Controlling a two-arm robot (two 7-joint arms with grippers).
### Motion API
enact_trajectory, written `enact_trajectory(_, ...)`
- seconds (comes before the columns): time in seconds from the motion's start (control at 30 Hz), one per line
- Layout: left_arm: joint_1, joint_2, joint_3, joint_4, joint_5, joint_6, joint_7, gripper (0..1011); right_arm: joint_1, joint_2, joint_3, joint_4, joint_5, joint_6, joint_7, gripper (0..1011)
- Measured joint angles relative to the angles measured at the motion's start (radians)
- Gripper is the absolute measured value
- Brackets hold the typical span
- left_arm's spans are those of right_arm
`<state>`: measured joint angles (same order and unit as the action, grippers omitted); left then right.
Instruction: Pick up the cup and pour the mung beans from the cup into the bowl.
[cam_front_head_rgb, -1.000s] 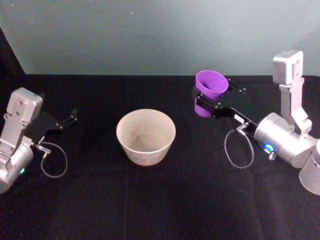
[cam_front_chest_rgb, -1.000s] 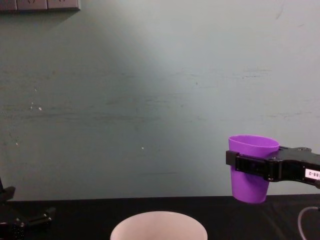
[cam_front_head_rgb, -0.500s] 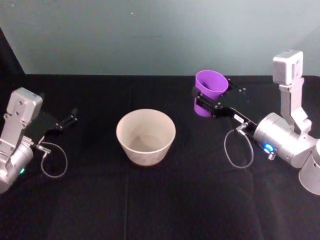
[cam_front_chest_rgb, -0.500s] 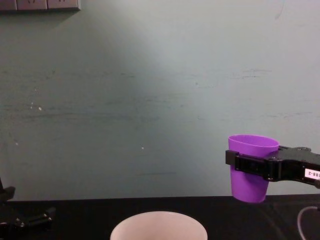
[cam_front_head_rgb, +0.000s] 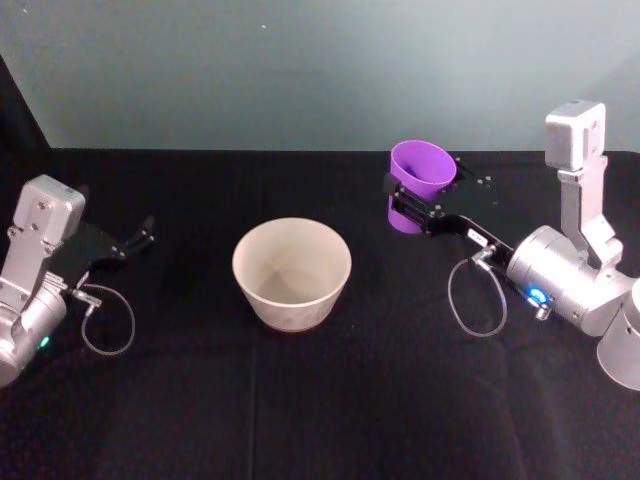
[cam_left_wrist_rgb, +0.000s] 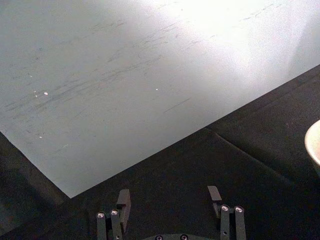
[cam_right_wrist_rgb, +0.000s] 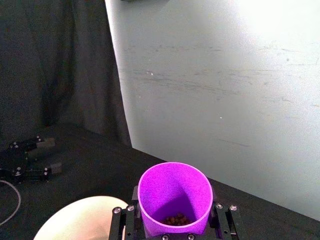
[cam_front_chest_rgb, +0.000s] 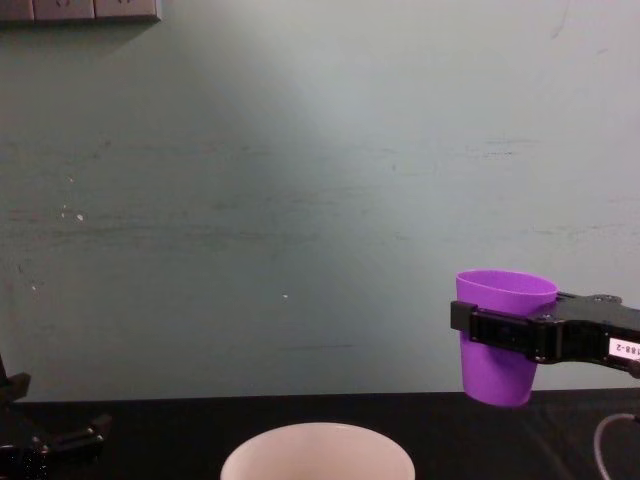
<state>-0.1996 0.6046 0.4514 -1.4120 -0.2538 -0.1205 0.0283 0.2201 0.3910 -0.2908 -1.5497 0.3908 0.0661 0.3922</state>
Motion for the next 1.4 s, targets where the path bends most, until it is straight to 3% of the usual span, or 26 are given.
enact_trajectory(1.4,0.000,0.000,0.000,0.000,0.000,0.000,0.000,1000,0.000,0.000,0.000,0.000,0.000,-0.001,0.000,726)
